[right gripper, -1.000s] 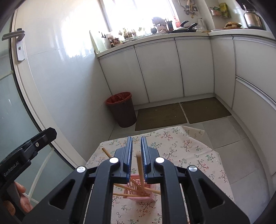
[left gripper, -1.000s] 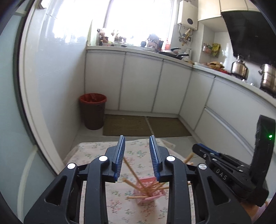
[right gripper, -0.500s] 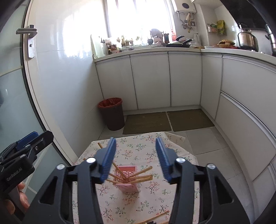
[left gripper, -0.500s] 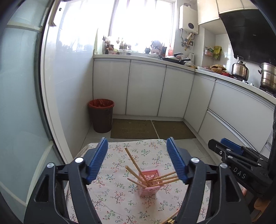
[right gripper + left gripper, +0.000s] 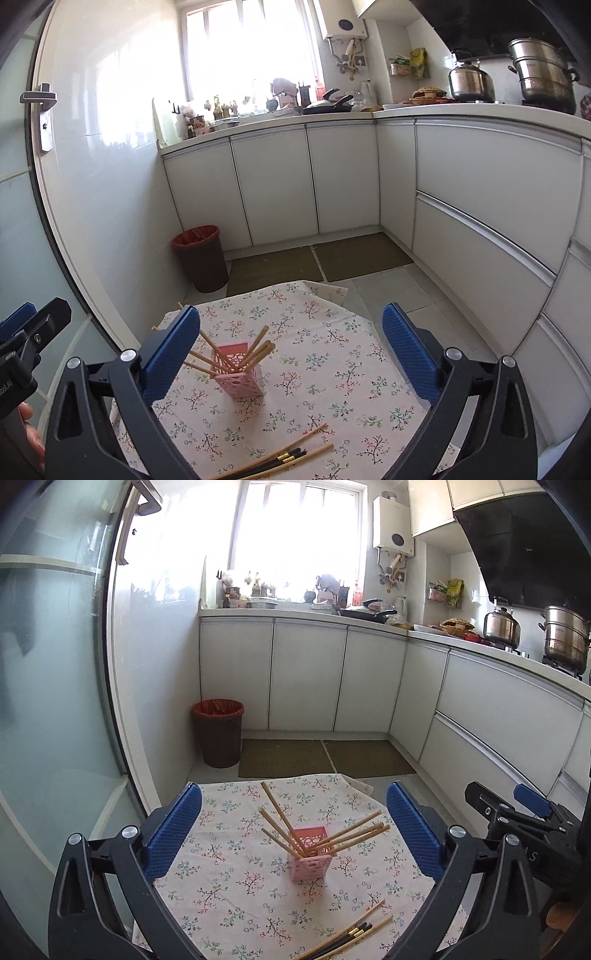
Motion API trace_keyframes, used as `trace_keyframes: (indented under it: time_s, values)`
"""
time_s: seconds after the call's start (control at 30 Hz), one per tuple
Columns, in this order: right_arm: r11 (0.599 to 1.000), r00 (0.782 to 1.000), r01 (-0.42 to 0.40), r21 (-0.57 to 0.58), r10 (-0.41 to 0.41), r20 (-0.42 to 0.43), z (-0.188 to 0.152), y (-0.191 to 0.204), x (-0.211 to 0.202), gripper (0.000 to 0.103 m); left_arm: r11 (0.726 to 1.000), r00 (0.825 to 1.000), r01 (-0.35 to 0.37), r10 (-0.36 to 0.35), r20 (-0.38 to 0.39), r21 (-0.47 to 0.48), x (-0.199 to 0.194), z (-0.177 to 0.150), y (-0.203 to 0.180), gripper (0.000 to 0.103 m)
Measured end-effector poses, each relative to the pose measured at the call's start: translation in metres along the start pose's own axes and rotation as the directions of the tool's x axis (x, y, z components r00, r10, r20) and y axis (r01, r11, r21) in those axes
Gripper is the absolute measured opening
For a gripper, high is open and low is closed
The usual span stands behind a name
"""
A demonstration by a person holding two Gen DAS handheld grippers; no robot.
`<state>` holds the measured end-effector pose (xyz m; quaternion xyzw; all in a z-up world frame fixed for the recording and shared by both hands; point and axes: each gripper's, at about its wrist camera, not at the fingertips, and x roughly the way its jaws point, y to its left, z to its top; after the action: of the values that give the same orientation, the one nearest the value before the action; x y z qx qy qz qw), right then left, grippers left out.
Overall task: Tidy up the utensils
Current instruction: 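Raise both open tools away from the pink basket, then lower both open tools to the black-tipped chopsticks and close on chopsticks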
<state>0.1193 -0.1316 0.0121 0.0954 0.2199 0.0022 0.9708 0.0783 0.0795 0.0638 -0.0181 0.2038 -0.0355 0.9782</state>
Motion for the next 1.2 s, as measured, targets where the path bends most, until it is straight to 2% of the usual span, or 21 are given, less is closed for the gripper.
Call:
trace_keyframes:
  time_s: [0.33,0.47,0.53,0.63,0.7,0.8,0.93,1.07,1.1,1.17,1.2]
  values:
    - [0.997,0.999,0.046,0.06,-0.045,-0.016,-0.02,-0.038,-0.026,0.096,0.999,0.999,0.018,-0.015,-0.047,0.048,-0.006,-0.016,-0.016,0.096]
    - [0.995,0.998,0.061,0.073,-0.058,-0.04,-0.034,-0.057,-0.034,0.096,0.991,0.989,0.067,-0.05,-0.141,0.114,0.009,-0.028,-0.033,0.096]
    - [0.993,0.996,0.063,0.097,-0.057,-0.07,-0.046,-0.067,-0.035,0.096,0.981,0.968,0.124,-0.087,-0.235,0.149,0.024,-0.04,-0.044,0.096]
    - [0.988,0.99,0.076,0.137,-0.058,-0.127,-0.071,-0.085,-0.035,0.096,0.963,0.917,0.202,-0.122,-0.38,0.179,0.052,-0.067,-0.061,0.096]
    - [0.985,0.983,0.091,0.147,-0.065,-0.172,-0.089,-0.095,-0.032,0.096,0.954,0.868,0.247,-0.14,-0.477,0.168,0.073,-0.089,-0.07,0.096]
    - [0.983,0.971,0.125,0.133,-0.093,-0.221,-0.112,-0.106,-0.025,0.096,0.946,0.804,0.278,-0.135,-0.579,0.165,0.102,-0.119,-0.083,0.096]
    - [0.979,0.952,0.151,0.135,-0.107,-0.287,-0.133,-0.121,-0.011,0.096,0.944,0.764,0.267,-0.086,-0.639,0.192,0.135,-0.154,-0.098,0.096]
    - [0.976,0.937,0.162,0.143,-0.107,-0.332,-0.141,-0.129,0.0,0.096,0.938,0.743,0.266,-0.052,-0.667,0.223,0.165,-0.174,-0.112,0.094]
    - [0.976,0.934,0.165,0.144,-0.108,-0.342,-0.142,-0.13,0.003,0.096,0.931,0.742,0.27,-0.04,-0.67,0.244,0.171,-0.178,-0.117,0.09]
    - [0.974,0.927,0.165,0.152,-0.101,-0.36,-0.146,-0.133,0.008,0.096,0.919,0.727,0.285,-0.021,-0.687,0.274,0.187,-0.186,-0.127,0.083]
    - [0.974,0.925,0.166,0.155,-0.099,-0.368,-0.147,-0.135,0.01,0.096,0.918,0.72,0.288,-0.019,-0.694,0.274,0.194,-0.188,-0.13,0.076]
